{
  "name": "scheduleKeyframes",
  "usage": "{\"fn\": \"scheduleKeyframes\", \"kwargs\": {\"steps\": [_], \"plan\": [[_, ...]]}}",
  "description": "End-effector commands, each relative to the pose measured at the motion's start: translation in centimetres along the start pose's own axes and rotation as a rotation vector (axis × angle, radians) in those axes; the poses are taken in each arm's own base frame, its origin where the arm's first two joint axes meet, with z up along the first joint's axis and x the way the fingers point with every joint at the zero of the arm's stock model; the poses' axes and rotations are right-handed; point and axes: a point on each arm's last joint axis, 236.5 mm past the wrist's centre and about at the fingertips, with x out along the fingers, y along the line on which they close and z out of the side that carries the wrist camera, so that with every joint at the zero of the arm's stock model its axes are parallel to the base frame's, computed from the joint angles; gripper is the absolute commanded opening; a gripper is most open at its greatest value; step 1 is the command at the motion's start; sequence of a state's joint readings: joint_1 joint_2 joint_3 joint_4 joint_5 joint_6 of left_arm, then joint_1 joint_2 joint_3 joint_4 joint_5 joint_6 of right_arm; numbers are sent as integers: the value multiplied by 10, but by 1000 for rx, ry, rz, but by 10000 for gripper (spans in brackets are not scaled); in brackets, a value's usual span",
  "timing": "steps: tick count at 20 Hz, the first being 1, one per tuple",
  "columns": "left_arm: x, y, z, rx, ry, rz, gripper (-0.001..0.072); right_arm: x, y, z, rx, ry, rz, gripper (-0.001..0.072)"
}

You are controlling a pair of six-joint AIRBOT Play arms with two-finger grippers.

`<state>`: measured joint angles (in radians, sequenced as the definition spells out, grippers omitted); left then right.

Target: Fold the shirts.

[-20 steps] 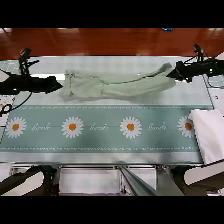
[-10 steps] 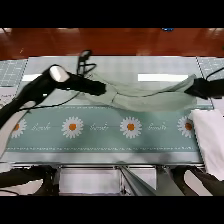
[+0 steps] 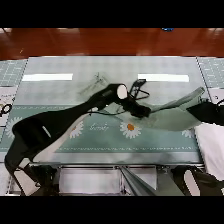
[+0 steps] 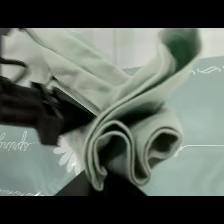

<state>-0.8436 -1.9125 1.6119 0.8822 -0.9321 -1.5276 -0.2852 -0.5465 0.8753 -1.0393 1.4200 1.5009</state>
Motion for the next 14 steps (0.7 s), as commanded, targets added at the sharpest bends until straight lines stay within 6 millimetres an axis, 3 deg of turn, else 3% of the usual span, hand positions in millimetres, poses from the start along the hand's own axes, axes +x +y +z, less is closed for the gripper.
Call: {"fn": "scheduleKeyframes", "kwargs": {"steps": [1,3,5,7,9,11,14], "plan": [[29,-38,-38,5,126,-58,20,-4,11,-7,1,3,39,23],[14,-30,-27,4,109,-55,20,-4,11,-4,2,-8,37,23],[-25,-4,3,-31,42,-36,20,-1,15,-3,14,-1,61,23],[-85,31,35,-70,-57,2,20,6,26,3,43,12,127,23],[-161,74,52,-118,-185,74,20,18,43,18,47,-2,204,23],[-228,114,43,-168,-288,156,20,43,71,25,15,18,285,23],[-312,151,-1,-214,-421,239,20,101,120,26,-23,90,371,23]]}}
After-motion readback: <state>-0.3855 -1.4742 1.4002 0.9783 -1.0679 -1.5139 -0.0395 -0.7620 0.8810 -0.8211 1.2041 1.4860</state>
